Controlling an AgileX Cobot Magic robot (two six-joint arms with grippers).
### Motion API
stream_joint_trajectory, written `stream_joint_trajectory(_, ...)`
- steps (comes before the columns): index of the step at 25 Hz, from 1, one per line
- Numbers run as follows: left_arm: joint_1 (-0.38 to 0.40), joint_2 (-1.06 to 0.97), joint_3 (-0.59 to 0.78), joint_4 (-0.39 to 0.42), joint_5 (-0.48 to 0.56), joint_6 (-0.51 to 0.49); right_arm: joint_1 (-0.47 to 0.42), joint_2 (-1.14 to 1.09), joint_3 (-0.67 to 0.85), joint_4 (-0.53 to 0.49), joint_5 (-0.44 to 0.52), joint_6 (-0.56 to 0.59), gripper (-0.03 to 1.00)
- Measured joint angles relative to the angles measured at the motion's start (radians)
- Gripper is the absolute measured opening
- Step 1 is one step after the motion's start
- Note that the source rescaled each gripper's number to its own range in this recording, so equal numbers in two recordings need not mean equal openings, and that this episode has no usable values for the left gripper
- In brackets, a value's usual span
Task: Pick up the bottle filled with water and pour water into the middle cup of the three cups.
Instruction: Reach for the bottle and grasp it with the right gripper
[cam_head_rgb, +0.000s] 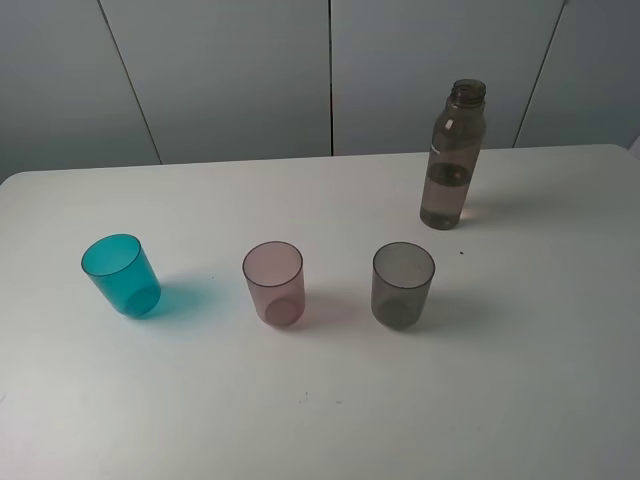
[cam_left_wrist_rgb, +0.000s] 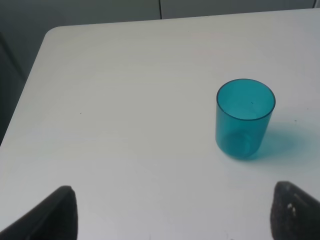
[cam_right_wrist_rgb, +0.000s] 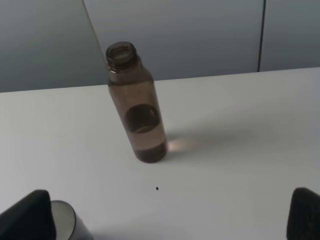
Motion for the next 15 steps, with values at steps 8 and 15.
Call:
stream_joint_trajectory(8,0.0,0.0,0.0,0.0,0.0,0.0,0.072,0.219,0.017,0.068,-0.233,-0.102,1.0)
stream_joint_trajectory(15,0.0,0.0,0.0,0.0,0.0,-0.002,0.218,0.427,0.083,0.04,-0.371,-0.139,1.0)
